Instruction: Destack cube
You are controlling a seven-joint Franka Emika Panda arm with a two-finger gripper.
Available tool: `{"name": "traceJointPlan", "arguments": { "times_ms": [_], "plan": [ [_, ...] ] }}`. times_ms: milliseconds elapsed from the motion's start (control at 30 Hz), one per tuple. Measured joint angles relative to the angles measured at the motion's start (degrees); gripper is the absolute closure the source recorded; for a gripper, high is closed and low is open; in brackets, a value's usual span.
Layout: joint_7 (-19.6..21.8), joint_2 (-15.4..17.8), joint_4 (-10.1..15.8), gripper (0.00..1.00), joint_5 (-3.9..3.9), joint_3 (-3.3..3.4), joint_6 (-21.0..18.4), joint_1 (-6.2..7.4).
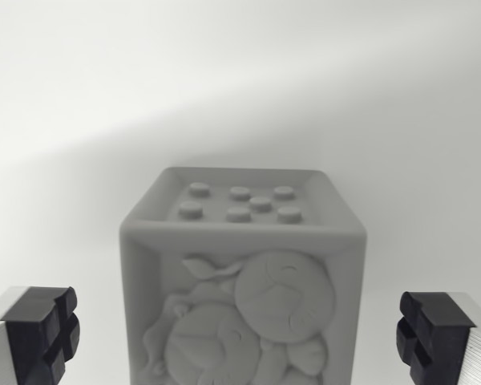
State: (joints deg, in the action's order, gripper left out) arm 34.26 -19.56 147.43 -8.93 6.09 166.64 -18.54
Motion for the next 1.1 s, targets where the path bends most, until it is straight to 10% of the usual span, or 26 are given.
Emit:
{"name": "traceJointPlan", "arguments": {
  "times_ms": [567,1100],
  "plan": [
    [3.5,10.6,1.9,0.00,4.81,3.62,-8.5,2.57],
    [6.8,21.4,1.9,0.00,9.30,4.21,-19.0,2.49]
  ]
}}
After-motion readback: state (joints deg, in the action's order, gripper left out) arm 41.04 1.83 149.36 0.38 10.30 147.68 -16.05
